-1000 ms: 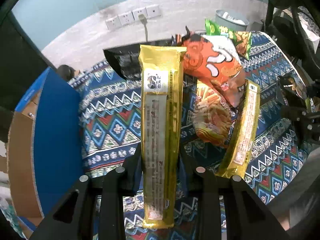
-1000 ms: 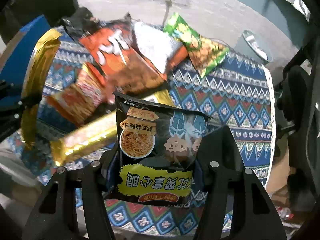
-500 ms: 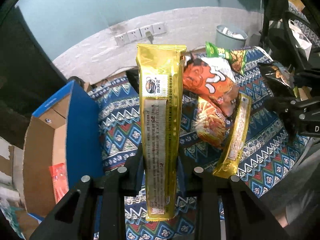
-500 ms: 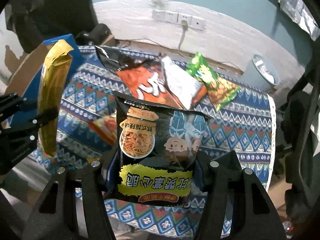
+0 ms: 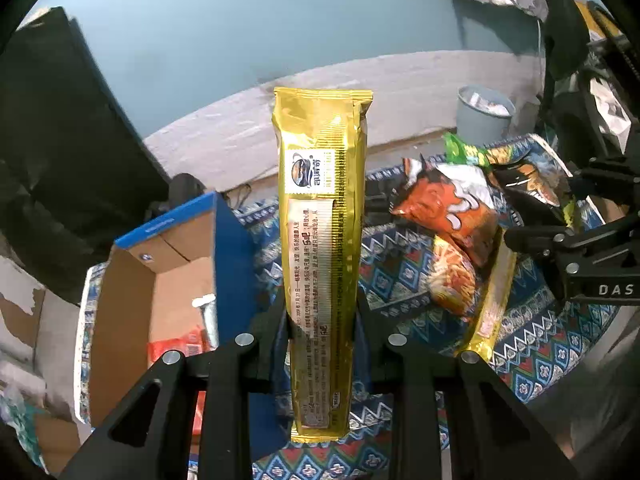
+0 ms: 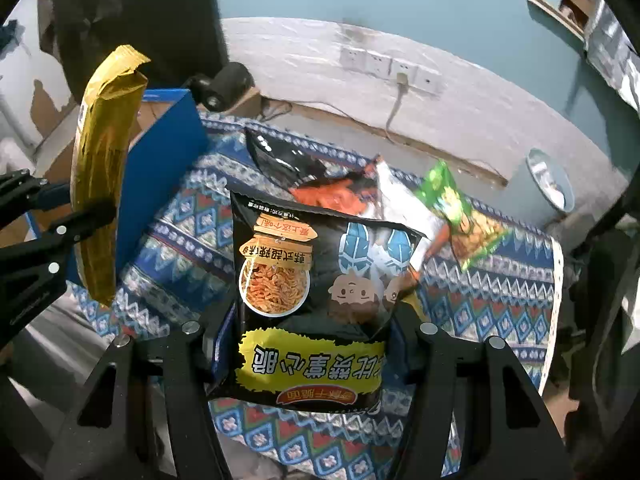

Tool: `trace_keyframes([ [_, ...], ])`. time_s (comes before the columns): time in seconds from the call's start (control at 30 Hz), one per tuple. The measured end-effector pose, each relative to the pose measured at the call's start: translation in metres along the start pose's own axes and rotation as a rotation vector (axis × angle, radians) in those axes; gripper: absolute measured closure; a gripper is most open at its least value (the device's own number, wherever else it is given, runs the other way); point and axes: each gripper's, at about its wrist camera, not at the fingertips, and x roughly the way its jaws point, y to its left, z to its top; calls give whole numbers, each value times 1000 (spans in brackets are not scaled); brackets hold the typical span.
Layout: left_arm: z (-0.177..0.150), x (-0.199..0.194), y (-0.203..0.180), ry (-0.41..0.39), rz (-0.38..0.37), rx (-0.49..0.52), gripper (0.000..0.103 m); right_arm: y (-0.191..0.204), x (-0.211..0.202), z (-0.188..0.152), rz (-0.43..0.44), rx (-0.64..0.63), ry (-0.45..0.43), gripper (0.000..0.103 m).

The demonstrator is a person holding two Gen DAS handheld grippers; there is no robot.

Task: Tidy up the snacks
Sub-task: 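Lift the yellow wafer bar with the left tool while the right tool lifts the black noodle bag, then carry both packets over the box and open both tools to drop them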

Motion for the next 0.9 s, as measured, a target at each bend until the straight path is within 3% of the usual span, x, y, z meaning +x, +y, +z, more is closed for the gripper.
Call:
trace_keyframes([
  [0.9, -6, -38, 92, -102, 139, -119, 74, 104, 10, 77, 115, -147, -62, 43],
])
